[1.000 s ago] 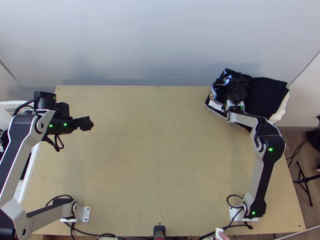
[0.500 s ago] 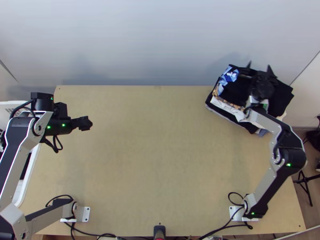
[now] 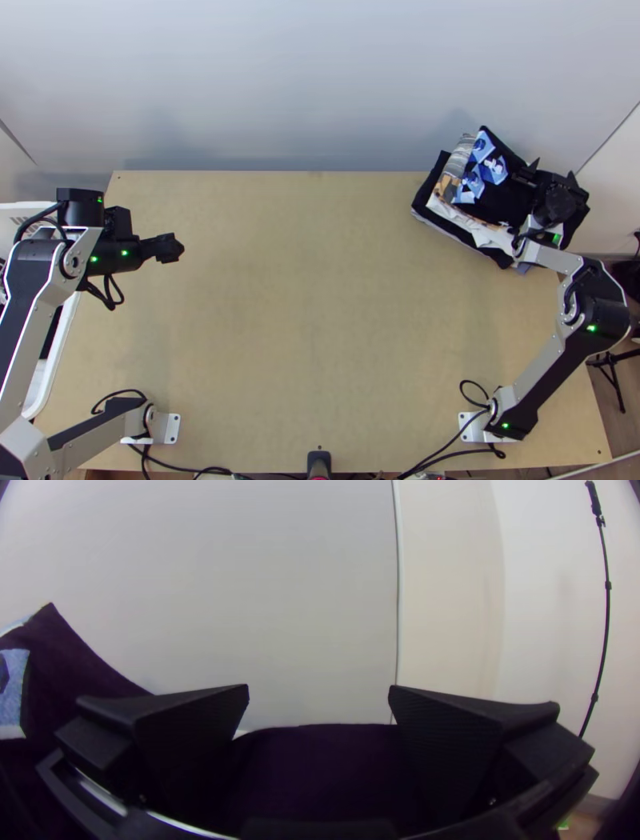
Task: Fold the t-shirt
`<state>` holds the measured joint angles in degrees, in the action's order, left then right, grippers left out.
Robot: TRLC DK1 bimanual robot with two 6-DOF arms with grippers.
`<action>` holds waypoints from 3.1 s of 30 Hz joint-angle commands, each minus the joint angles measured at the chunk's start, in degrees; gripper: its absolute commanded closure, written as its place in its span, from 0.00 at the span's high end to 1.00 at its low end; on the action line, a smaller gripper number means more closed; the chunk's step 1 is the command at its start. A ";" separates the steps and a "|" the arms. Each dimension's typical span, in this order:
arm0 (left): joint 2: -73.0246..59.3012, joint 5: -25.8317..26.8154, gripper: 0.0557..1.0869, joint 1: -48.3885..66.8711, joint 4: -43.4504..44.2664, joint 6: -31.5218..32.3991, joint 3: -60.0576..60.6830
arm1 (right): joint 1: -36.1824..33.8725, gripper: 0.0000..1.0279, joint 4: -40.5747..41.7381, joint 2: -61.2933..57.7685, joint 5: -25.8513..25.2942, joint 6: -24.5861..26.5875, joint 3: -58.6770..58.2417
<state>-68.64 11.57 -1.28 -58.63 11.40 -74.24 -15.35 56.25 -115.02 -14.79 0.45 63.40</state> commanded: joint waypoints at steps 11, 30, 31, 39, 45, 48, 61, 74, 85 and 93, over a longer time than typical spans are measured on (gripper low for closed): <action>0.79 0.03 0.96 -0.22 -0.43 -0.06 -3.55 | 5.07 0.95 -4.57 8.76 -0.07 0.52 9.20; 3.78 0.38 0.96 -1.36 -0.43 -1.55 -3.11 | 6.65 0.95 -10.99 16.58 0.02 6.50 11.93; 3.95 0.29 0.96 -1.36 -0.43 -1.64 -3.11 | 6.13 0.95 -10.63 16.58 0.02 6.50 10.52; 4.04 0.03 0.96 -2.68 1.33 -2.08 -1.61 | 12.19 0.95 -8.52 14.83 0.46 6.93 1.82; 4.13 -0.32 0.96 -2.85 1.85 -2.52 -0.73 | 16.32 0.95 -6.59 4.19 0.37 6.67 2.70; 4.39 -0.32 0.96 -3.38 1.77 -3.14 -0.82 | 16.85 0.95 -5.80 -1.61 0.28 6.50 5.60; 5.36 -0.15 0.96 -4.43 1.94 -3.58 0.23 | 17.90 0.95 -9.75 1.56 -1.56 7.73 12.63; 23.38 -2.61 0.96 -4.52 27.17 -5.51 9.20 | 21.16 0.96 -41.22 49.90 -1.47 7.46 9.38; 43.42 -6.56 0.96 -14.37 47.21 -5.60 26.07 | 22.47 0.95 -51.24 91.99 -1.91 0.34 -12.42; 39.02 -6.48 0.96 -33.35 49.58 -6.92 27.83 | 22.56 0.95 -61.35 101.84 -1.83 -2.21 -15.41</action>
<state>-29.12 4.86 -20.47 -13.08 5.61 -49.76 7.03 0.23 -24.67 -16.58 -0.27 53.25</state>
